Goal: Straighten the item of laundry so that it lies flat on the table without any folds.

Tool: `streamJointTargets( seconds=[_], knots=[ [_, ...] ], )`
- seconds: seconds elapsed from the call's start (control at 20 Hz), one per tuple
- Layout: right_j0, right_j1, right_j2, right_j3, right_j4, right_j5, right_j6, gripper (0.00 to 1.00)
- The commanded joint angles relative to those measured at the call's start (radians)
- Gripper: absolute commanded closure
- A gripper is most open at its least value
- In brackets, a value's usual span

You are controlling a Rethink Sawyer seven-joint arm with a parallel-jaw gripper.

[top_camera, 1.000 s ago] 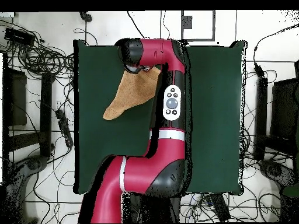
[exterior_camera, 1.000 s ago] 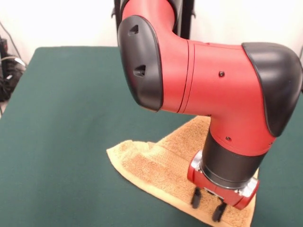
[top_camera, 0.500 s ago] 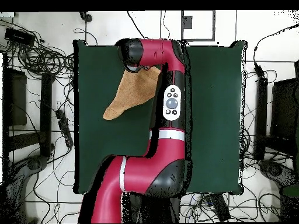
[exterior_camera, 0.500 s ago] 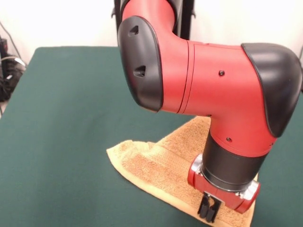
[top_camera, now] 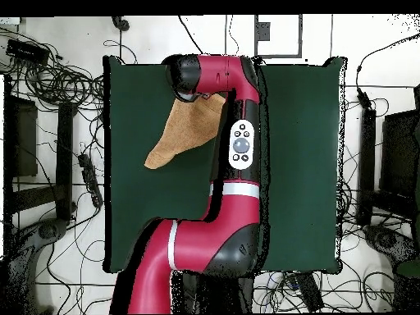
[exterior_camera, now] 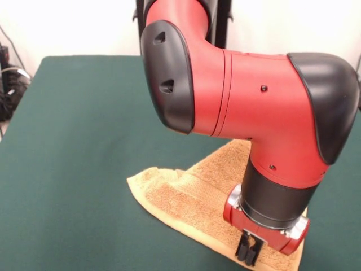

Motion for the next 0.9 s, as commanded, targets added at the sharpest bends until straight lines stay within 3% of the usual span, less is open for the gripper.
streamJointTargets(
  seconds=[0.05,0.4,0.9],
  knots=[
    [0.050,0.013,-0.010,0.068,0.011,-0.021,0.131,1.00],
    [0.077,0.028,-0.012,0.059,0.046,0.023,0.178,1.00],
    [0.130,0.095,-0.041,0.031,0.072,-0.017,0.331,1.00]
  ],
)
